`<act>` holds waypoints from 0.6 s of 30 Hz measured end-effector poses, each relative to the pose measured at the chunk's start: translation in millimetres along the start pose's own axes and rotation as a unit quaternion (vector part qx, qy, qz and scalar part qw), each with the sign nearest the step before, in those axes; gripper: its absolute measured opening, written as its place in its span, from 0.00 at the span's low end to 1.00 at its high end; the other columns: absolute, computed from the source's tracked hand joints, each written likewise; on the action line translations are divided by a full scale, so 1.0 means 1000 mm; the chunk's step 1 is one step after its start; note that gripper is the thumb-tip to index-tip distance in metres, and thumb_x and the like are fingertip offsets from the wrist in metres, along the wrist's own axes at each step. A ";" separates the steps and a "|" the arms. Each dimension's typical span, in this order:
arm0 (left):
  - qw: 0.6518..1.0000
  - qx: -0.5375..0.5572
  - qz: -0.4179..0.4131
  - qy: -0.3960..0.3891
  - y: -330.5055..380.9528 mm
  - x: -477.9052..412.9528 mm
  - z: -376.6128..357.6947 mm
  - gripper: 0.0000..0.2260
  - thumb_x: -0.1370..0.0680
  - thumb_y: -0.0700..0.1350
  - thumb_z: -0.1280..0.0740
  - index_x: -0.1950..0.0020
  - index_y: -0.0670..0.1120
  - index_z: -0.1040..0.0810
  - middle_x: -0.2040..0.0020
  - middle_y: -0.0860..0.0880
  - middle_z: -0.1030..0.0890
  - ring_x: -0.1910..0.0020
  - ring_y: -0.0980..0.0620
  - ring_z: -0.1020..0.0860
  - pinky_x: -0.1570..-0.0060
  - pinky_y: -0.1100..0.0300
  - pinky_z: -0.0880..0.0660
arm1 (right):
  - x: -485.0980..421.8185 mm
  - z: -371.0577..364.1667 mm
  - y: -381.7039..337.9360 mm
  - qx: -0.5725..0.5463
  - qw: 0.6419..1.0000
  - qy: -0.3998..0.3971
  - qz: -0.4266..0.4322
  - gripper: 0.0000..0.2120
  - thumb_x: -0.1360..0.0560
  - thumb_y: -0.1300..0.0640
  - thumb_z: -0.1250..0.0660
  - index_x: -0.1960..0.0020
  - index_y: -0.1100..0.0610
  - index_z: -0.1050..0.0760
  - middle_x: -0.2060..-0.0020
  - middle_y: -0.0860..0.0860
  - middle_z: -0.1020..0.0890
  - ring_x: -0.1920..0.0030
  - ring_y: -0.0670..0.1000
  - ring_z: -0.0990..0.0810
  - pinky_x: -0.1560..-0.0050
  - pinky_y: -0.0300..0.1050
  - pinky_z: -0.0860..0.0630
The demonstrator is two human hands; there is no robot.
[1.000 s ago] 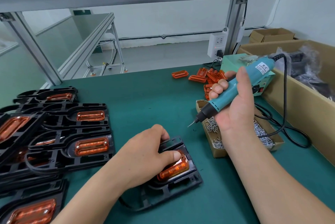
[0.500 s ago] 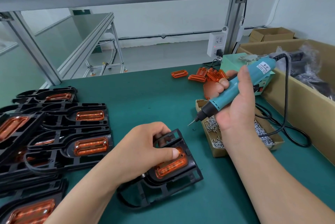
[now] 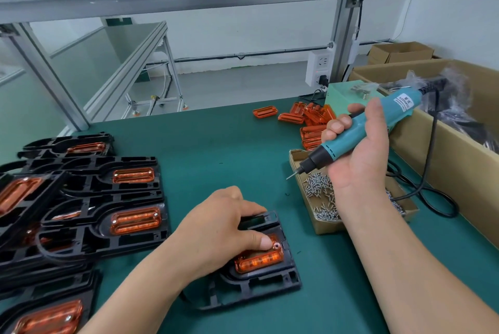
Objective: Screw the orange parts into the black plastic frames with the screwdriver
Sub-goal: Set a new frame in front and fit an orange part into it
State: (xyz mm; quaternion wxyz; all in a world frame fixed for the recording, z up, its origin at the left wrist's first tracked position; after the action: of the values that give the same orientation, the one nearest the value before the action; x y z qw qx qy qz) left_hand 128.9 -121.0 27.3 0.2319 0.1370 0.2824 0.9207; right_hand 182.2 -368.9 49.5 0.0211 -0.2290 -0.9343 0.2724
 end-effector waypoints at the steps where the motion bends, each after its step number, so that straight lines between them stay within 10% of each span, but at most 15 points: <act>1: 1.000 0.000 -0.008 -0.011 0.001 0.001 -0.001 0.19 0.31 0.68 0.26 0.42 0.78 0.24 0.51 0.62 0.31 0.52 0.62 0.26 0.54 0.57 0.24 | -0.002 0.002 -0.002 -0.004 1.000 0.003 0.006 0.14 0.17 0.45 0.31 0.51 0.55 0.25 0.65 0.49 0.27 0.66 0.47 0.27 0.65 0.40 0.26; 11: 0.997 -0.073 -0.036 -0.010 -0.003 0.002 -0.002 0.34 0.30 0.79 0.37 0.26 0.67 0.30 0.48 0.64 0.29 0.42 0.66 0.30 0.41 0.59 0.26 | -0.016 0.018 -0.017 -0.037 0.998 0.046 0.035 0.14 0.19 0.45 0.28 0.49 0.55 0.25 0.64 0.49 0.26 0.66 0.48 0.25 0.62 0.42 0.25; 18: 0.986 -0.056 -0.089 0.132 0.029 -0.017 0.007 0.10 0.18 0.55 0.31 0.37 0.59 0.18 0.51 0.64 0.20 0.45 0.63 0.27 0.42 0.59 0.27 | -0.020 0.020 -0.027 -0.048 0.996 0.053 0.055 0.14 0.18 0.46 0.29 0.50 0.56 0.26 0.65 0.49 0.26 0.67 0.48 0.25 0.64 0.41 0.25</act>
State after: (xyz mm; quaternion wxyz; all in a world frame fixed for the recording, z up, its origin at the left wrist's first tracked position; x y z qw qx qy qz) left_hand 135.8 -147.0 47.8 0.2808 -0.0245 0.2695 0.9208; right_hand 185.8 -408.2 47.9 0.0449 -0.2949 -0.9297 0.2159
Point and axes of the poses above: each hand's wrist, its own x-axis away from the middle knuckle, its own z-axis out of the back of the hand, y = z × x, the point moved 3 cm from there along -x, towards the middle knuckle
